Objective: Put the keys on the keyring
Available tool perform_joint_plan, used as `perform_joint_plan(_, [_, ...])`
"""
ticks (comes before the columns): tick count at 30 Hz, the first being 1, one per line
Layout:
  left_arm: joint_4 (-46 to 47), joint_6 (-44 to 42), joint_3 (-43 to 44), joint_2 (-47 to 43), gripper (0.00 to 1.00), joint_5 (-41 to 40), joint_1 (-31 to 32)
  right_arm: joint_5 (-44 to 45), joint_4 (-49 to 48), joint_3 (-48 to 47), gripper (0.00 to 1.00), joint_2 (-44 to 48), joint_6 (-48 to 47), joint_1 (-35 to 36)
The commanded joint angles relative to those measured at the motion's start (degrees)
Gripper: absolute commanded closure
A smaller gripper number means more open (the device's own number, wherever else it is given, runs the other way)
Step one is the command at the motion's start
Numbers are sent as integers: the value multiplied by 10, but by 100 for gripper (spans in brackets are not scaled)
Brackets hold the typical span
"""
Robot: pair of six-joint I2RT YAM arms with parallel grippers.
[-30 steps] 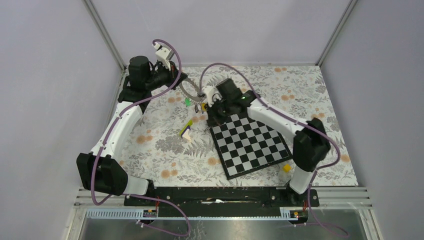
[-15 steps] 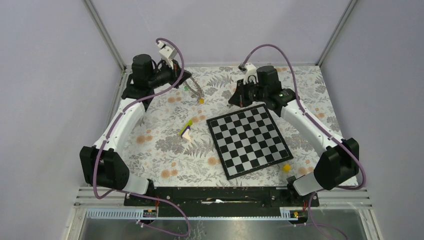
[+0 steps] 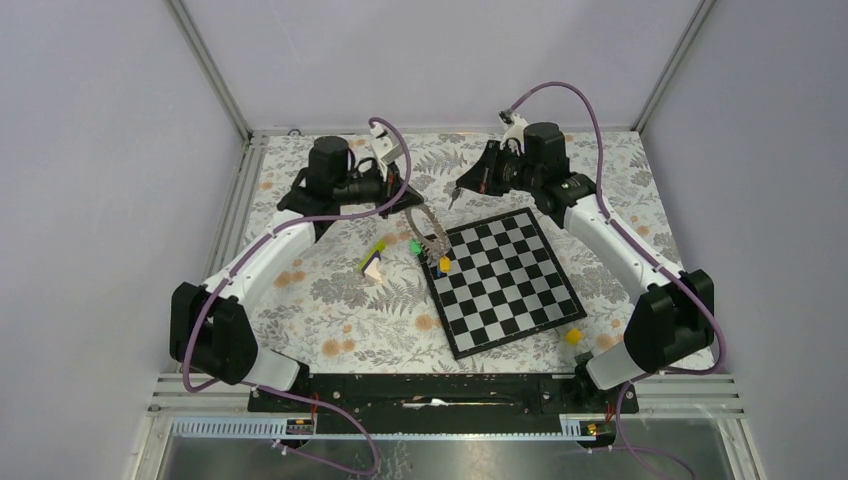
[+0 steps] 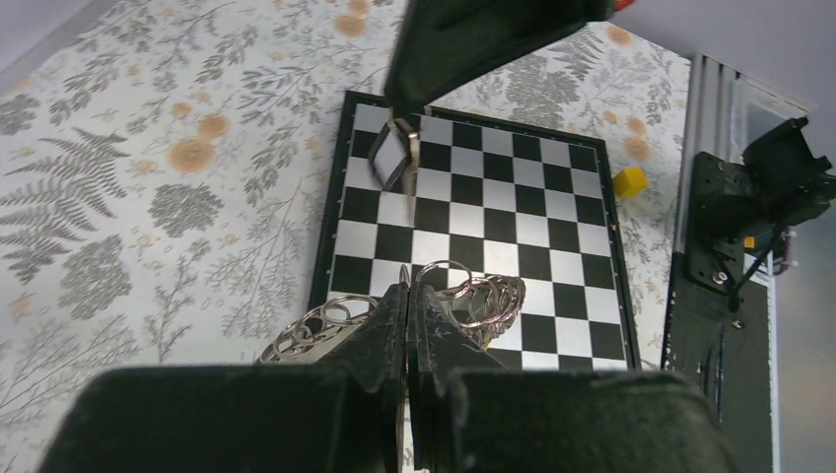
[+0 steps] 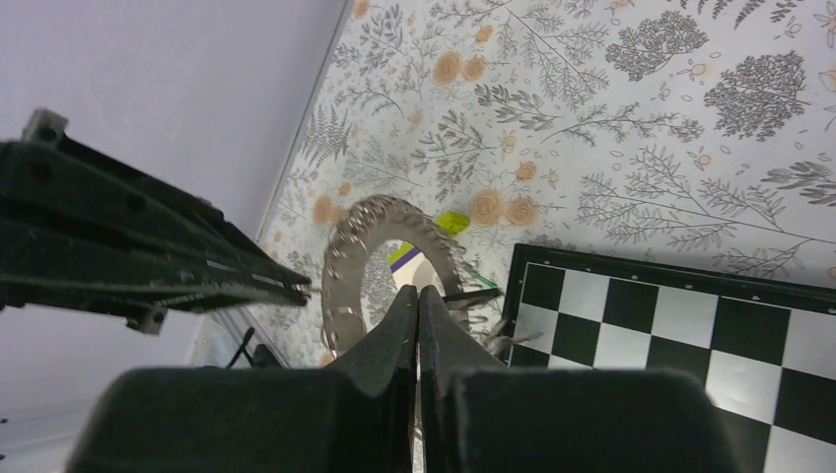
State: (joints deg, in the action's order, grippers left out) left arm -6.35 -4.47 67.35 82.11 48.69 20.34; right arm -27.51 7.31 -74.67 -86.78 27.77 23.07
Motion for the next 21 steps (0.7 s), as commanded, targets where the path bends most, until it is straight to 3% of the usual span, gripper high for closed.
perform_joint_plan(1, [47,21,5,-21,100,4,26,11,-56,11,100,-1,59,-2])
perform_joint_plan(15, [-42,77,86,23,100,-196,115,61,-57,32,100,-14,108,-2])
perform_joint_plan(21, [-55,113,112,54,100,-239,126,58,-64,37,100,-17,124,-2])
